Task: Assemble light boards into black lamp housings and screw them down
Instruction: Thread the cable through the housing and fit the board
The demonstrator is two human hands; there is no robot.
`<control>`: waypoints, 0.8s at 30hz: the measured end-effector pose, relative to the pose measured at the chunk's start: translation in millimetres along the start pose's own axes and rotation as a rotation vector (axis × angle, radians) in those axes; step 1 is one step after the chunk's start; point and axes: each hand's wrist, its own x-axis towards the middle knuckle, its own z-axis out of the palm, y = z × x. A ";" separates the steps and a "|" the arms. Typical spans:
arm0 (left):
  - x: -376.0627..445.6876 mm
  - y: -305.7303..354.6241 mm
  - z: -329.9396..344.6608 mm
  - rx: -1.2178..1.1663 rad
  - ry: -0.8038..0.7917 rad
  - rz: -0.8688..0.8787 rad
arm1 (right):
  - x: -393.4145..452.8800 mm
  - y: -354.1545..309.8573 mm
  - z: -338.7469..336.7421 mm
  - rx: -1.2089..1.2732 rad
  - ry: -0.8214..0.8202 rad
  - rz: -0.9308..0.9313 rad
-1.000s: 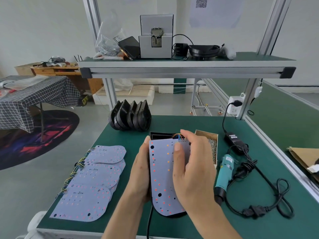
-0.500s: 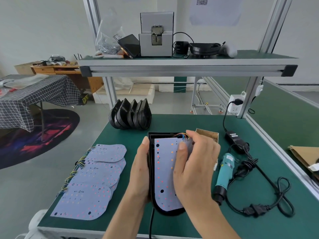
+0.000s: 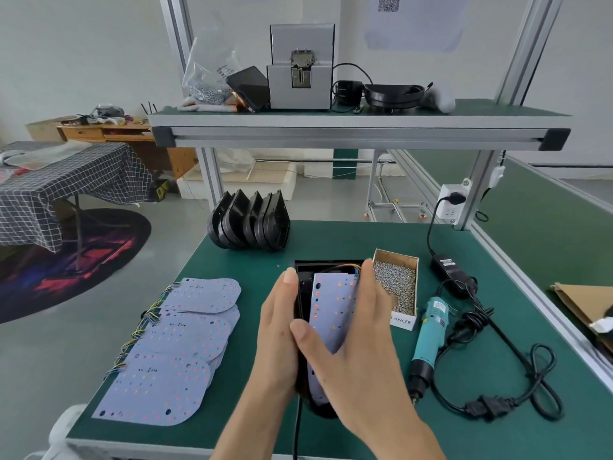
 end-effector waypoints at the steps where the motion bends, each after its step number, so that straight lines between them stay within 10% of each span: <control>1: -0.1 -0.6 0.7 -0.032 -0.010 -0.015 | -1.1 -0.9 -0.7 0.036 -0.029 0.034; 15: 1.8 -0.3 -18.0 -0.008 -0.163 0.056 | 4.7 13.8 -27.0 0.226 -0.125 0.067; 24: 9.3 19.5 -33.3 0.510 -0.190 0.247 | 0.5 22.3 -46.5 0.268 -0.221 -0.003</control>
